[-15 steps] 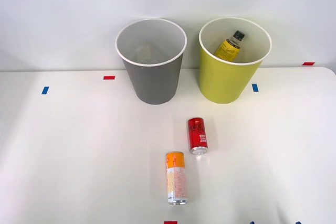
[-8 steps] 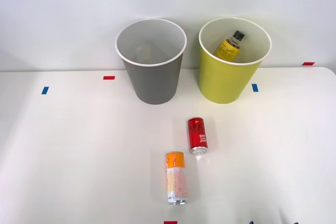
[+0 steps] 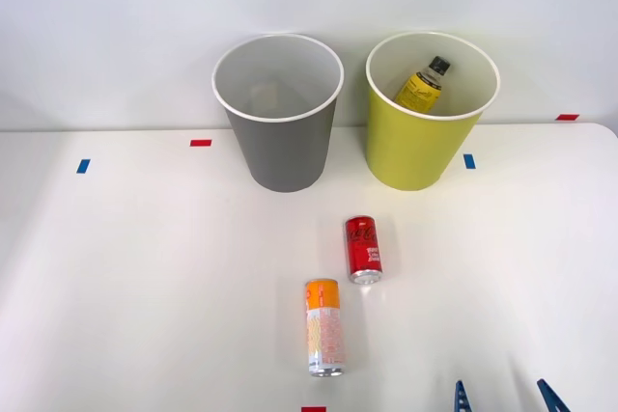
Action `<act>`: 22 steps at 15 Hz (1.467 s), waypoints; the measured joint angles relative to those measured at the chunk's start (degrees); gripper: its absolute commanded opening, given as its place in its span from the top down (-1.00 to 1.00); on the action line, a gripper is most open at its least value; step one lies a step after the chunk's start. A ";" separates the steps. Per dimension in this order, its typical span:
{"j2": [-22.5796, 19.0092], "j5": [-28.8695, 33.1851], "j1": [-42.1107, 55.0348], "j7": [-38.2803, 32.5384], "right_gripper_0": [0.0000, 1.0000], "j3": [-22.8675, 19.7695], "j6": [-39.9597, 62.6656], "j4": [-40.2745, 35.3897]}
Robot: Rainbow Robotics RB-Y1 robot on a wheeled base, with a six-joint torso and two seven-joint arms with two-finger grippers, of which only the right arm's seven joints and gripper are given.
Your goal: Put cans in the gray bin, plastic bottles in the light green bin
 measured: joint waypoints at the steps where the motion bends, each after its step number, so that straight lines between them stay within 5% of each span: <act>1: -0.78 -1.23 0.01 0.02 -1.00 0.88 3.38 -2.05; 9: -9.32 -7.85 2.17 0.06 -1.00 6.40 31.54 -23.50; 15: -15.50 -9.65 0.76 -2.27 -1.00 7.46 67.82 -42.77; 22: -22.32 -13.63 -16.00 -14.67 -1.00 8.67 92.72 -47.72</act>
